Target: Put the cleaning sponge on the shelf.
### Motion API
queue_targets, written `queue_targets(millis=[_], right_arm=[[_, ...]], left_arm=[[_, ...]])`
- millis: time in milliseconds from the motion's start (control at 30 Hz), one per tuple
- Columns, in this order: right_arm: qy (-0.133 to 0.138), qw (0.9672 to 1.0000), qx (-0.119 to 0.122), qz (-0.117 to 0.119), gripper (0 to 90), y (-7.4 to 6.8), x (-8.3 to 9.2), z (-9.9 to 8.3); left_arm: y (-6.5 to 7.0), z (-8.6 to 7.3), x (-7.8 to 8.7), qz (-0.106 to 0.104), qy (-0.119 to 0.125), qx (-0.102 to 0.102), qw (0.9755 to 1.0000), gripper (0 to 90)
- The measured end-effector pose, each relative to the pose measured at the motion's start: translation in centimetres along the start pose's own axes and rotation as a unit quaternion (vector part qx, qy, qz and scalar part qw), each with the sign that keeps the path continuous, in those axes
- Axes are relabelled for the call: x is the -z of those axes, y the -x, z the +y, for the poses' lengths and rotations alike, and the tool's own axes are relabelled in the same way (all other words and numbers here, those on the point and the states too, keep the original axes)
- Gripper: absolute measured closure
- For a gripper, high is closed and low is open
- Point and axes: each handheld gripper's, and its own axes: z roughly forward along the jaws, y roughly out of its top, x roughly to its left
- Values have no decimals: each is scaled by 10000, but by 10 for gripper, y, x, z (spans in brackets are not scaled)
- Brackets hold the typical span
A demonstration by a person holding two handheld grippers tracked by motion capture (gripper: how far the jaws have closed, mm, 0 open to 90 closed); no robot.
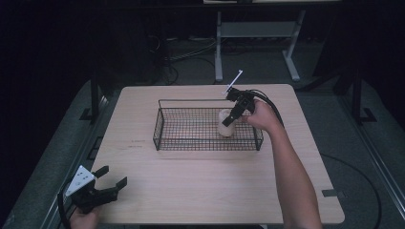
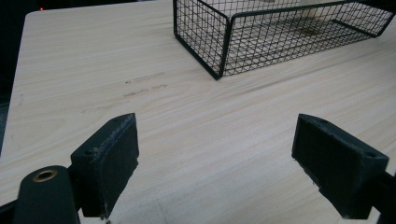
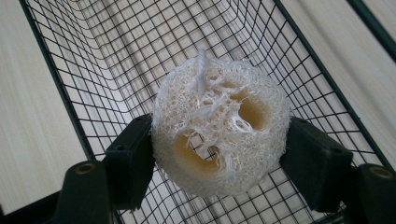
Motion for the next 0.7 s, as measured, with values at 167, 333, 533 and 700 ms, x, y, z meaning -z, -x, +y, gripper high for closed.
queue_targets(millis=[167, 333, 533, 700], right_arm=[[-53, 10000, 9, 16, 291, 0, -7, 0], [-25, 10000, 12, 1, 290, 1, -8, 1], [12, 10000, 1, 7, 289, 1, -13, -6], [-57, 10000, -36, 24, 289, 3, -18, -11]], left_arm=[[1, 1, -2, 0, -31, -26, 10000, 139], [1, 1, -2, 2, -39, -13, 10000, 139], [1, 1, -3, -5, -53, -45, 10000, 139], [2, 0, -3, -8, -55, -53, 10000, 140]])
